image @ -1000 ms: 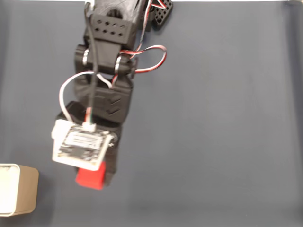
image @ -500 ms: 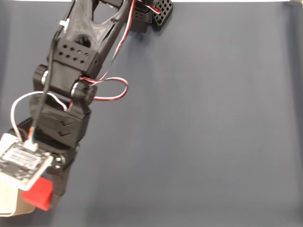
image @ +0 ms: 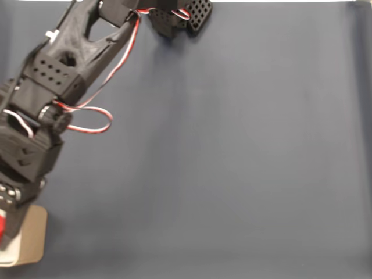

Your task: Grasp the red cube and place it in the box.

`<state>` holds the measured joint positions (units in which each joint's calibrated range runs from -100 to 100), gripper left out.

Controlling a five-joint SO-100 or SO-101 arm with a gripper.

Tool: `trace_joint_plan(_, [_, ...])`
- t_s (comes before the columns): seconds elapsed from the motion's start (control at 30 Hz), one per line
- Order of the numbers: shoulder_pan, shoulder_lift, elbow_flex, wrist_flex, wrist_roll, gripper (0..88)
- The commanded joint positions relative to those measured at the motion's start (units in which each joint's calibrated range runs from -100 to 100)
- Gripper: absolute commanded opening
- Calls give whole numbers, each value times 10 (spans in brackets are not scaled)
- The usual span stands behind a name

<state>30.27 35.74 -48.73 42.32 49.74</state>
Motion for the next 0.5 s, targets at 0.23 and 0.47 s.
trace_joint_plan(0.23, [33,35,-77,-15,-3,0])
trace_joint_plan(0.47, [31,41,-82,-14,0,0])
